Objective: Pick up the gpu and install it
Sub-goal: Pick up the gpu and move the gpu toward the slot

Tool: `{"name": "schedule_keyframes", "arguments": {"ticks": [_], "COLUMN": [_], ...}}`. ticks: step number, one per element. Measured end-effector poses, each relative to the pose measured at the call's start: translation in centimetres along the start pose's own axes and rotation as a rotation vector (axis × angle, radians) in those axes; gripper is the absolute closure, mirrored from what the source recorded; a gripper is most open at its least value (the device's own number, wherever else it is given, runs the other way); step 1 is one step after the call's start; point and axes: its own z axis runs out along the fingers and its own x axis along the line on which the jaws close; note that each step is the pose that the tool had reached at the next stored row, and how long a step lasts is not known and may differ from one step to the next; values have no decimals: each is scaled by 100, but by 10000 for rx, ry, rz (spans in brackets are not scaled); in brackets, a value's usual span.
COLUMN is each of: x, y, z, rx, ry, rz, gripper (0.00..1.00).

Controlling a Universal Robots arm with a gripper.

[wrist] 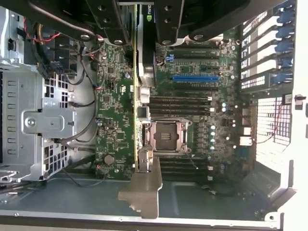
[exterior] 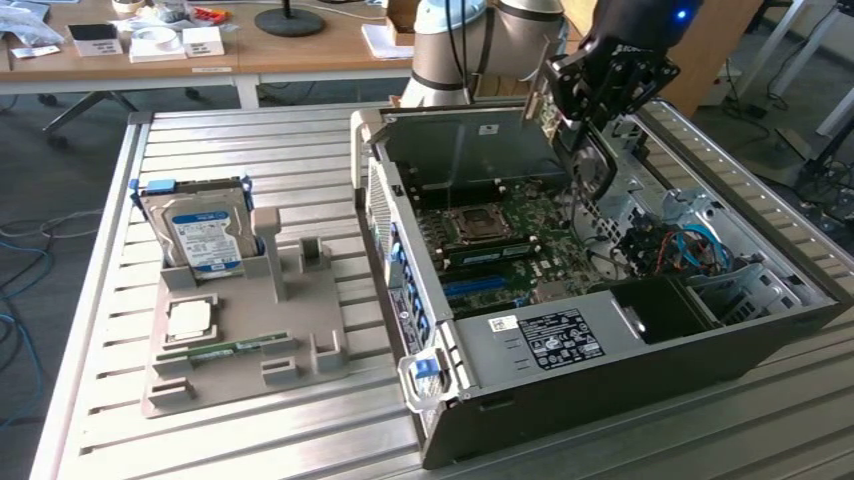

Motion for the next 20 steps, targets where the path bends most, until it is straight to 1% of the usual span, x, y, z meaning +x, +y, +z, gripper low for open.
{"name": "schedule_keyframes", "arguments": {"ticks": [5,20], "x": [1,-1], "y": [-2,-1], "z": [12,14], "rx": [10,8], "ry": [-51,-54], "rz": [422,440], "gripper": [73,73]}}
